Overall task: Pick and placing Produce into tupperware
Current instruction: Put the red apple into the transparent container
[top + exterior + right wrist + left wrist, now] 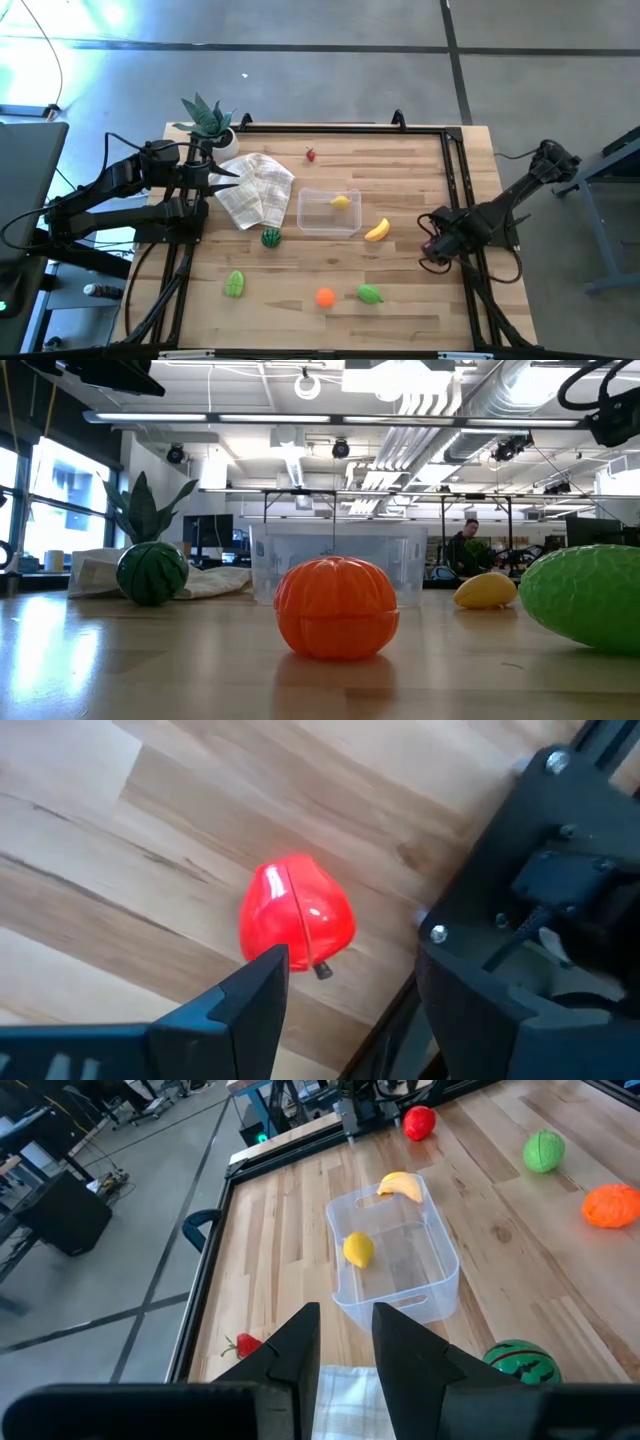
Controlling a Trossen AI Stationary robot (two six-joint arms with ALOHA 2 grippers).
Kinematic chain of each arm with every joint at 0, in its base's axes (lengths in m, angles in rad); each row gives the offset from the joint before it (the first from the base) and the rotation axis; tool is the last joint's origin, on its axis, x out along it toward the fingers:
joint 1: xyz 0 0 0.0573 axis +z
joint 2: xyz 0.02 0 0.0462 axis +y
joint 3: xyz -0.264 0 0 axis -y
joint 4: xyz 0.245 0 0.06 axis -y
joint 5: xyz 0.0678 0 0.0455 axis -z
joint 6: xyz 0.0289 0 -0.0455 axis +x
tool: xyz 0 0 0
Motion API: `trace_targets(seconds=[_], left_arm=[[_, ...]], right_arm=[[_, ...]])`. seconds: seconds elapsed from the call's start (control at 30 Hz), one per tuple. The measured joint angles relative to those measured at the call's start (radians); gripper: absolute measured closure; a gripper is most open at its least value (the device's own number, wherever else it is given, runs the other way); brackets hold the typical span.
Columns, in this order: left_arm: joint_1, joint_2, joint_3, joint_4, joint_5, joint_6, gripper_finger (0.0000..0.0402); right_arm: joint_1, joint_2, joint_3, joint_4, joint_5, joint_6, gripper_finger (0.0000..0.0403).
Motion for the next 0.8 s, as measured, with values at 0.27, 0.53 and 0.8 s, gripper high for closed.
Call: trace_targets(seconds=[0.27,0.53,0.8], left_arm=[[0.000,0.000,0.000,0.000,0.000,0.000,0.0316],[0.000,0.000,0.000,0.000,0.000,0.000,0.0316],[0.000,0.000,0.000,0.000,0.000,0.000,0.0316]], right_arm=[[0.000,-0.025,-0.067,0.082,-0.023,0.018,0.0194],[0.000,-0.025,-0.066,0.086,-0.013,0.018,0.0168],[0.000,-0.018,-0.066,0.085,-0.012,-0.008,0.0088]])
